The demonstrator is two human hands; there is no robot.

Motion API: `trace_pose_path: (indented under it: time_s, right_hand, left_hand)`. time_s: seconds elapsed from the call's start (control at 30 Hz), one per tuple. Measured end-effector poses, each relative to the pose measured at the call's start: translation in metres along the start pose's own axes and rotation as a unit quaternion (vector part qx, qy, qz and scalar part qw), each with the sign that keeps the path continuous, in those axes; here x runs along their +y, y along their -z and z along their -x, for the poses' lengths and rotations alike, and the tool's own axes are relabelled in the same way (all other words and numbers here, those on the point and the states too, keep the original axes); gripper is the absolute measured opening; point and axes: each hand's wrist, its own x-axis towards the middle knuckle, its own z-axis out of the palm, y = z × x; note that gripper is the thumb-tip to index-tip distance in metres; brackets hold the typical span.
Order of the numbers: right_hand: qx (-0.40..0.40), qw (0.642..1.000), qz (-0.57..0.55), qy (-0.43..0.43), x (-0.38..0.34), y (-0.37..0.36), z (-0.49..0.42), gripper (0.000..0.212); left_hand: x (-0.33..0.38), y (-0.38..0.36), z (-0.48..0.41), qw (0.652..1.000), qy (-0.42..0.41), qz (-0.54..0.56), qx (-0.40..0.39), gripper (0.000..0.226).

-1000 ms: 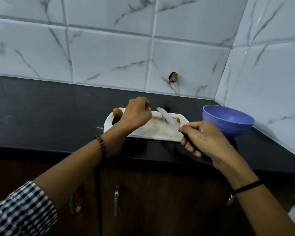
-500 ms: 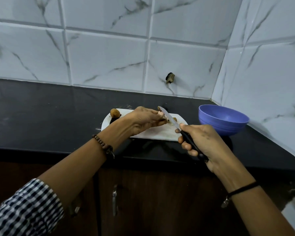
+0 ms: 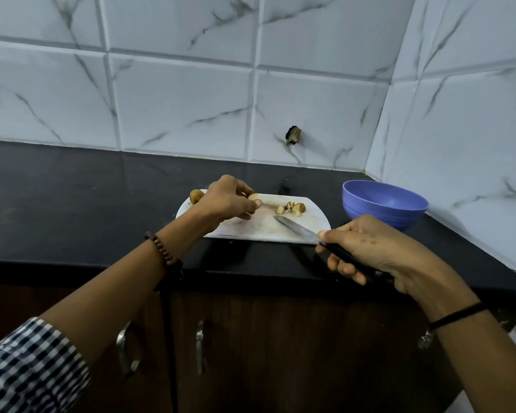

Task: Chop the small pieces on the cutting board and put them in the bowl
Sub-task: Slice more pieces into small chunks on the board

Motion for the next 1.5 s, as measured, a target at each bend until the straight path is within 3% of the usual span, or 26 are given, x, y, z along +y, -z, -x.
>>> trace_pose_path:
  time_s: [0.23,0.53,0.67,0.97,1.27,1.5]
  right_hand:
    - [0.022,0.998,0.000,0.052,-0.001,0.002,-0.003,0.027]
    - [0.128,0.967,0.168,0.142,0.005,-0.016,-0.024,0.022]
    - [0.152,0.966,0.135,0.161,0.011,-0.015,-0.025,0.020]
    - [0.179,0.958,0.116,0.191,0.012,-0.014,-0.028,0.018]
    - [0.209,0.936,0.202,0.196,0.010,-0.042,-0.050,0.026]
    - [0.219,0.930,0.215,0.203,0.000,-0.057,-0.064,0.026]
  left_hand:
    - [0.001,-0.001,0.006,0.995,-0.041,-0.089,0.024,0.032]
    - [-0.007,-0.007,0.004,0.969,-0.136,-0.199,0.047,0.023]
    - [-0.009,-0.013,-0.004,0.961,-0.170,-0.207,0.068,0.028]
    - [-0.002,-0.010,-0.002,0.973,-0.123,-0.195,0.012,0.020]
    - [-0.009,-0.014,-0.009,0.964,-0.142,-0.212,0.073,0.014]
    - [-0.010,-0.010,-0.012,0.958,-0.161,-0.230,0.056,0.012]
